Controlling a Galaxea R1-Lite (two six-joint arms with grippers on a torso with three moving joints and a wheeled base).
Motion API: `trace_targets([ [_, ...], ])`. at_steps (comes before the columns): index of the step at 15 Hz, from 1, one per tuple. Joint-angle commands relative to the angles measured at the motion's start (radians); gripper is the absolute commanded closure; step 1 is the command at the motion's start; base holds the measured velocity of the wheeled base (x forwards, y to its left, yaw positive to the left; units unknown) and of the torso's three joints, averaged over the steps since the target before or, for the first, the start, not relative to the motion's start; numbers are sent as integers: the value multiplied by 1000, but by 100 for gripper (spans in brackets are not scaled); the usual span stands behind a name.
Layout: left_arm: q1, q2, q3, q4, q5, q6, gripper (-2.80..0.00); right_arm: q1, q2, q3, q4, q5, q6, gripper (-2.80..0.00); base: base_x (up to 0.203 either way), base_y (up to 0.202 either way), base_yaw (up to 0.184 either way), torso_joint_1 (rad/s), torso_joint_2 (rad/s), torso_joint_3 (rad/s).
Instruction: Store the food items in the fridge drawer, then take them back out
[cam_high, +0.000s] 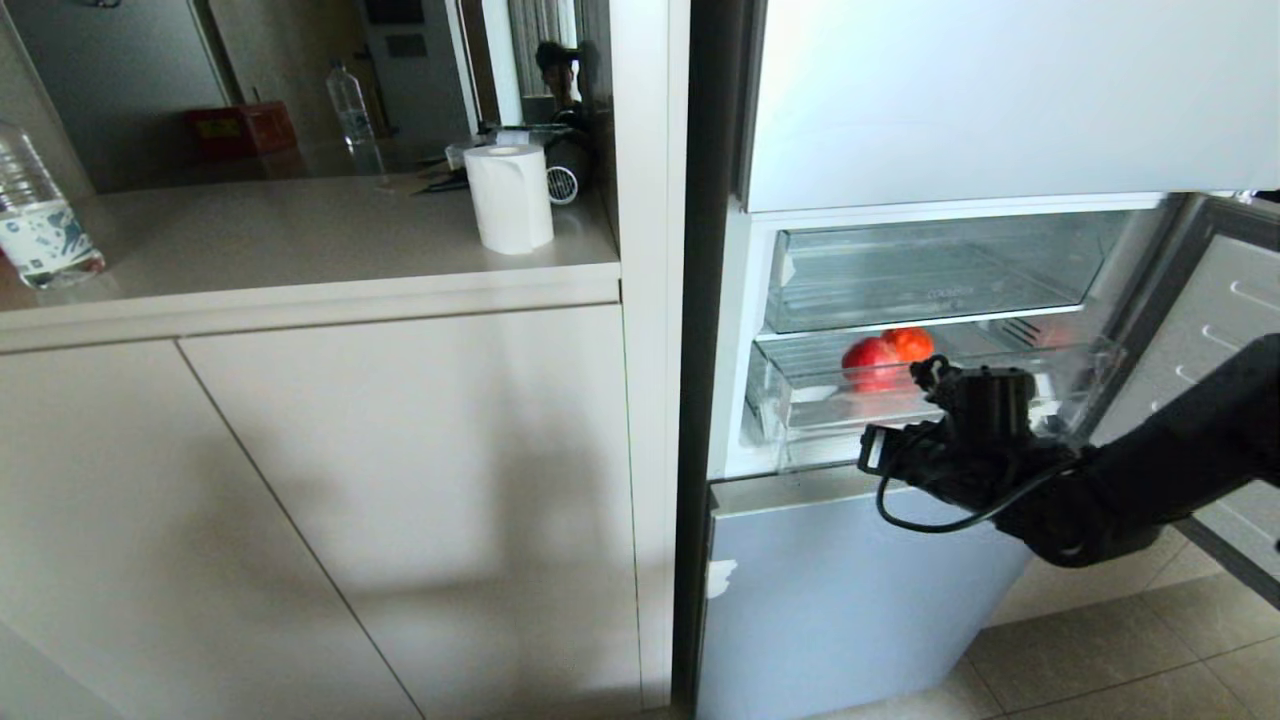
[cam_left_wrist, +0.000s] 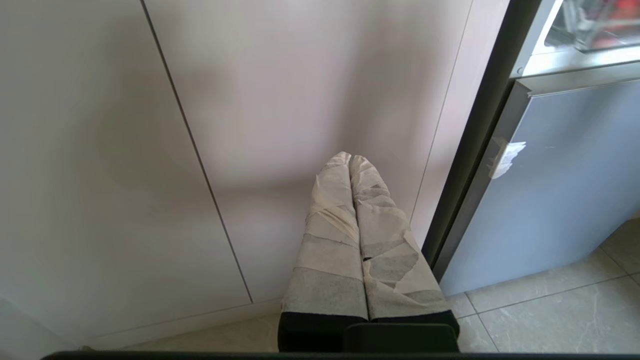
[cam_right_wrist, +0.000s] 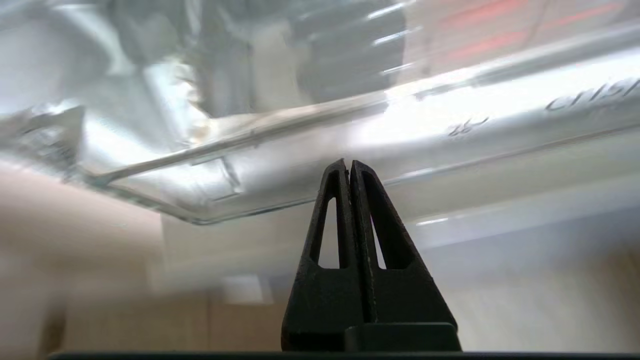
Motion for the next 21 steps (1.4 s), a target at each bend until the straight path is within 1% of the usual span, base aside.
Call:
trace_targets([
  [1,0,2,0,0,0,0,0,34,137,-64,-165,-29,15,0,0,0,0,0,0,0],
  [2,0,1,0,0,0,0,0,45,134,-53,-208,-33,19,0,0,0,0,0,0,0],
  [3,0,1,0,0,0,0,0,53,115,-26,-221,-34,19,0,0,0,0,0,0,0],
  [7,0,0,0,0,0,0,0,81,-37,145,-240,-34,39,0,0,0,0,0,0,0],
  [9,0,0,0,0,0,0,0,90,-163,260,-241,-34,55,0,0,0,0,0,0,0],
  [12,0,1,0,0,0,0,0,113,-418,462,-238,-39,53,0,0,0,0,0,0,0],
  [13,0,0,0,0,0,0,0,124,-511,550,-236,-58,50,0,0,0,0,0,0,0],
  [14,0,0,0,0,0,0,0,133,-592,644,-232,-99,45,0,0,0,0,0,0,0],
  [16,0,2,0,0,0,0,0,142,-717,806,-228,-227,38,0,0,0,0,0,0,0],
  [17,0,1,0,0,0,0,0,145,-774,864,-227,-269,36,0,0,0,0,0,0,0],
  [19,0,1,0,1,0,0,0,146,-904,932,-224,-303,30,0,0,0,0,0,0,0],
  [21,0,1,0,0,0,0,0,146,-1053,953,-166,-328,23,0,0,0,0,0,0,0],
])
